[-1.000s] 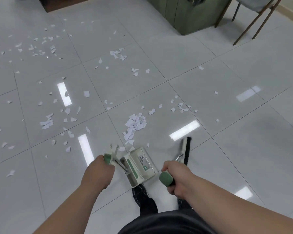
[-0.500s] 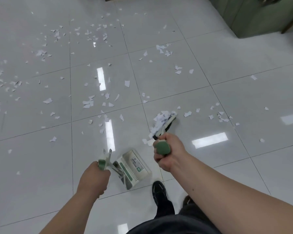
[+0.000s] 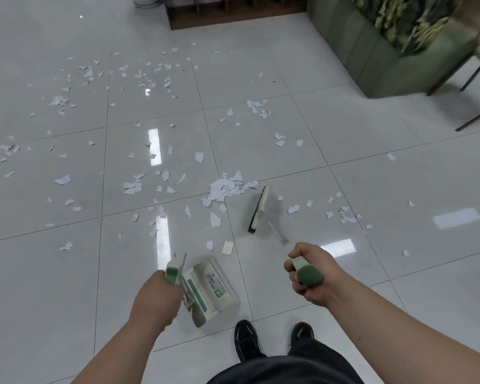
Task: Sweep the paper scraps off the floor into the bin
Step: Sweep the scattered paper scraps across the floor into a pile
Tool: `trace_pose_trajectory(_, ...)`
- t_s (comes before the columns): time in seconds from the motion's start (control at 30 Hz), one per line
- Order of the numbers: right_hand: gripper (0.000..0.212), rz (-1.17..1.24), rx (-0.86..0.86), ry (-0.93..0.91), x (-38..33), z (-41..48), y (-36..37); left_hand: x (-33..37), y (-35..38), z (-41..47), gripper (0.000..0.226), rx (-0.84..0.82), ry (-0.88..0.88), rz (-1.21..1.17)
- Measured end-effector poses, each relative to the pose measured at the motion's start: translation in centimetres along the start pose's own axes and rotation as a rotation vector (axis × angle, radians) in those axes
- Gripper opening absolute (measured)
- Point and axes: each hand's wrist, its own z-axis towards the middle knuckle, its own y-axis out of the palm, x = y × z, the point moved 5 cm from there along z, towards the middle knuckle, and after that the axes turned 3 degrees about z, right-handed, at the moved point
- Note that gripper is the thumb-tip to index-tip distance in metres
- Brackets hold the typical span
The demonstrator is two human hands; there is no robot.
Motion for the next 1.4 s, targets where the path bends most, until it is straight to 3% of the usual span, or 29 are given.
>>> trace_pose_trajectory(0.47, 0.018, -0.001, 0.402, -0.142, -7.0, -3.5, -20.2, 18.6, 11.1, -2.6, 0.014, -0.173, 0.325, 0.181)
trace_pose_trajectory(0.77, 0.022, 0.010, 0.568, -0.104, -14.4, -0.9, -36.5, 30.1, 18.2, -4.0, 0.018, -0.178, 0.343, 0.226)
trace_pose_trajectory(0.9, 0.013, -0.044, 0.585, -0.055, -17.3, 1.2, -40.9, 33.3, 21.1, -4.4, 0.017, -0.173, 0.323, 0.247)
trace_pose_trajectory(1.07, 0.008, -0.164, 0.514, 0.007, -19.5, 3.6, -40.3, 35.9, 23.4, -4.6, 0.015, -0.154, 0.291, 0.281)
trace_pose_trajectory(1.4, 0.012, -0.365, 0.105, 0.002, -22.3, 6.3, -28.2, 36.2, 24.2, -4.8, 0.010, -0.113, 0.162, 0.251)
